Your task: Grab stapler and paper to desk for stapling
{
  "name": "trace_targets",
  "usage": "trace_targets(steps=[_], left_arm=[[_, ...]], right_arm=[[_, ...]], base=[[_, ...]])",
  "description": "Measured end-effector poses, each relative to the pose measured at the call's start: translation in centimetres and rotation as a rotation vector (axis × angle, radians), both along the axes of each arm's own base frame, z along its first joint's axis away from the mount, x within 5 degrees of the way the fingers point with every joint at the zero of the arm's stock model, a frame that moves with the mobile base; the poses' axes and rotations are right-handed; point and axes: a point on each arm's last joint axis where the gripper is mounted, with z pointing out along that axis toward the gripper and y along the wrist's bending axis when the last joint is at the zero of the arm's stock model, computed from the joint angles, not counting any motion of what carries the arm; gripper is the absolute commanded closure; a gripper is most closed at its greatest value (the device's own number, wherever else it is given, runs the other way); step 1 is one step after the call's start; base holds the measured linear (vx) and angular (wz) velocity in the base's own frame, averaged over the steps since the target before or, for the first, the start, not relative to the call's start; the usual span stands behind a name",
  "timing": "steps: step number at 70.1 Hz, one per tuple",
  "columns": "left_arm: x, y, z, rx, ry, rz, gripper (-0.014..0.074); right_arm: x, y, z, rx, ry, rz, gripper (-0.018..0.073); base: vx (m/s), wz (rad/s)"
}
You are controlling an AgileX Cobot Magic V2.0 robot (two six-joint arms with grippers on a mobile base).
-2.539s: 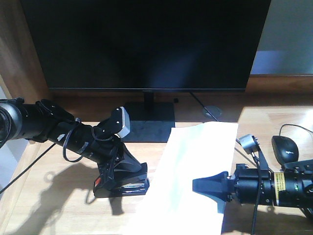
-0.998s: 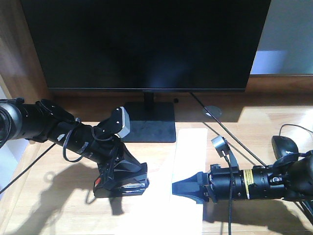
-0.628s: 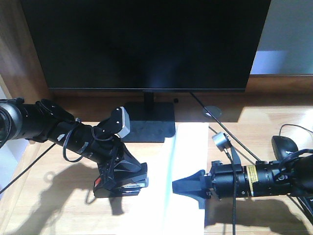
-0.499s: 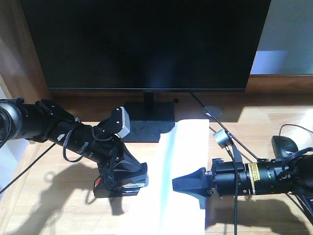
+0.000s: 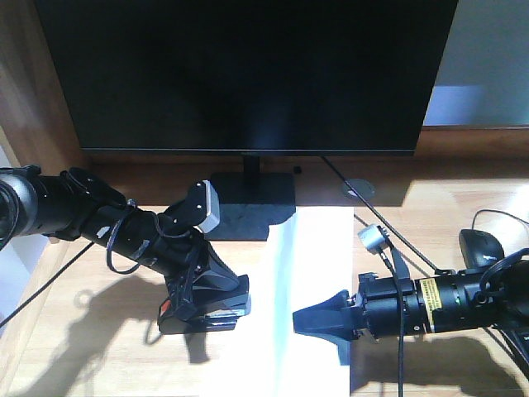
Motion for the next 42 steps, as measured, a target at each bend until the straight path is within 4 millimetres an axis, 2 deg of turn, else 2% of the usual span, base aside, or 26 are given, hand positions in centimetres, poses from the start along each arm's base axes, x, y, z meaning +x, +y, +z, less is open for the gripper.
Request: trace_targets(steps=[23, 42], left_arm=[[0.0, 0.0, 0.0, 0.0, 0.0, 0.0, 0.0603], [0.0, 0.0, 0.0, 0.0, 0.0, 0.0, 0.0603]], right_arm=[[0.6, -0.5, -1.0, -0.102, 0.041, -0.085, 0.0561], [1.1, -0.7, -1.2, -0.12, 0.046, -0.149, 0.0561]], base=[[0.0, 0.0], [0.0, 0.0]])
